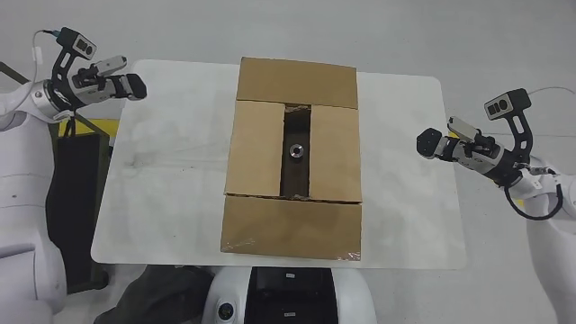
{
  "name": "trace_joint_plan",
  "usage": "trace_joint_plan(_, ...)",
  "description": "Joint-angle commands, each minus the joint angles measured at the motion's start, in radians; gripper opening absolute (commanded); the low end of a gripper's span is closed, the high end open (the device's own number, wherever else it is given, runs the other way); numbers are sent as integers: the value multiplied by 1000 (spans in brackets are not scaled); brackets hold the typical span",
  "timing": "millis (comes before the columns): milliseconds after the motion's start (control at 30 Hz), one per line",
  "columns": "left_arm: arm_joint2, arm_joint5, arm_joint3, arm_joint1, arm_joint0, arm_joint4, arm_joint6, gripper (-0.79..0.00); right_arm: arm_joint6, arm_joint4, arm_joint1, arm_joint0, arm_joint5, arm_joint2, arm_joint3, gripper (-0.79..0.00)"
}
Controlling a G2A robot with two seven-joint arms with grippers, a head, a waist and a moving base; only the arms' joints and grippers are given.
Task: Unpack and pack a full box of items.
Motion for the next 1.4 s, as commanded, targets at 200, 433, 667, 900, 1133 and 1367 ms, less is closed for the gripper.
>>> trace_joint_plan(200,0,1,-1,0,0,-1,0,0,0,0,0,0,0,0,0,0)
trace_joint_plan(433,0,1,-1,0,0,-1,0,0,0,0,0,0,0,0,0,0)
trace_joint_plan(667,0,1,-1,0,0,-1,0,0,0,0,0,0,0,0,0,0)
trace_joint_plan(900,0,1,-1,0,0,-1,0,0,-56,-45,-3,13,86,-63,-43,0)
trace_joint_plan(1133,0,1,-1,0,0,-1,0,0,-116,-114,-11,49,178,-181,-113,0)
trace_joint_plan(1367,0,1,-1,0,0,-1,0,0,-211,-197,-26,73,270,-328,-191,0)
